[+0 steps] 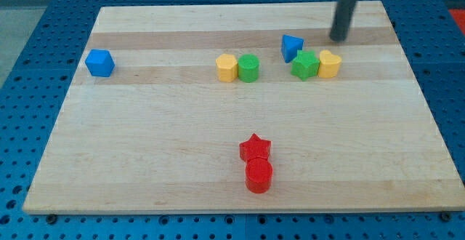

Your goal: Move the triangle to the left

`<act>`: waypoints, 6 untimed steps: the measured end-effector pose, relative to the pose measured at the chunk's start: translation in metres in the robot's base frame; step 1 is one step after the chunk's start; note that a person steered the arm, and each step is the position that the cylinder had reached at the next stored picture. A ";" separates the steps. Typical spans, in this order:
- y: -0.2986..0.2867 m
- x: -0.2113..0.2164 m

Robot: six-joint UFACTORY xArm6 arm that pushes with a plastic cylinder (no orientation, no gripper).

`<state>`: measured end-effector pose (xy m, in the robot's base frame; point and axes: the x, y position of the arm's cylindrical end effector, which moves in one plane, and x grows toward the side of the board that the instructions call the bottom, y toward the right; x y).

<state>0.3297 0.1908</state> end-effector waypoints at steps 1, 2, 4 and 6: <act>-0.020 0.013; -0.043 0.012; -0.099 0.002; -0.162 -0.010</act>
